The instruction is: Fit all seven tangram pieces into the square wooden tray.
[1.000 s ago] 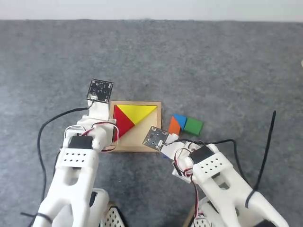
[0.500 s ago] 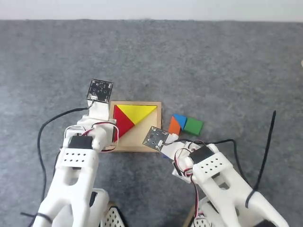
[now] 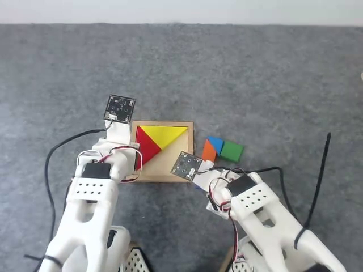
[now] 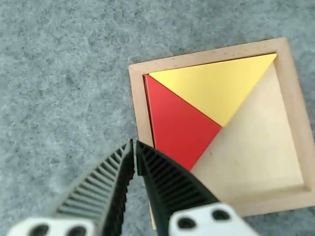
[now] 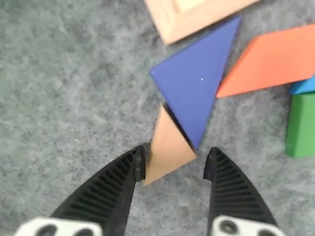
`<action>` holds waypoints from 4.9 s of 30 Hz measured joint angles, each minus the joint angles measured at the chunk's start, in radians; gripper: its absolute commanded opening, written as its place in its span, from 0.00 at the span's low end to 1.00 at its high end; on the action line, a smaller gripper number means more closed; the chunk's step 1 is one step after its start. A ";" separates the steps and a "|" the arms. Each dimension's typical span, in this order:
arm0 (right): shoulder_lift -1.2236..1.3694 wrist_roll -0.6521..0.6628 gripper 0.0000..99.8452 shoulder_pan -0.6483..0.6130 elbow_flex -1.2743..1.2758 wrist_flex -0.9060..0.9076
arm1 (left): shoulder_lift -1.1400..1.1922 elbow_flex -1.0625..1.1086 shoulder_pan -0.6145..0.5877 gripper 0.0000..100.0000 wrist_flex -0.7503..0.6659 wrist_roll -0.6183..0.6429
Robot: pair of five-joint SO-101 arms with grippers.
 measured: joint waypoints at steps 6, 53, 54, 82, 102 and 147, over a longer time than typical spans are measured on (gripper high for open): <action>0.141 -0.002 0.21 0.011 -0.063 0.000 | 0.000 0.000 0.000 0.01 0.000 0.000; 0.146 0.041 0.11 -0.014 -0.103 0.049 | 0.000 0.000 0.000 0.01 0.000 0.000; 0.117 0.025 0.11 -0.014 -0.103 0.075 | 0.000 0.000 0.000 0.01 0.000 0.000; 0.506 0.040 0.11 -0.173 -0.605 0.048 | 0.000 -0.005 -0.224 0.01 0.021 0.037; 0.885 0.143 0.30 -0.273 -0.982 0.044 | -0.002 -0.048 -0.382 0.01 0.031 0.117; 0.904 -0.114 0.01 -0.253 -0.868 -0.199 | -0.002 -0.048 -0.384 0.01 0.031 0.117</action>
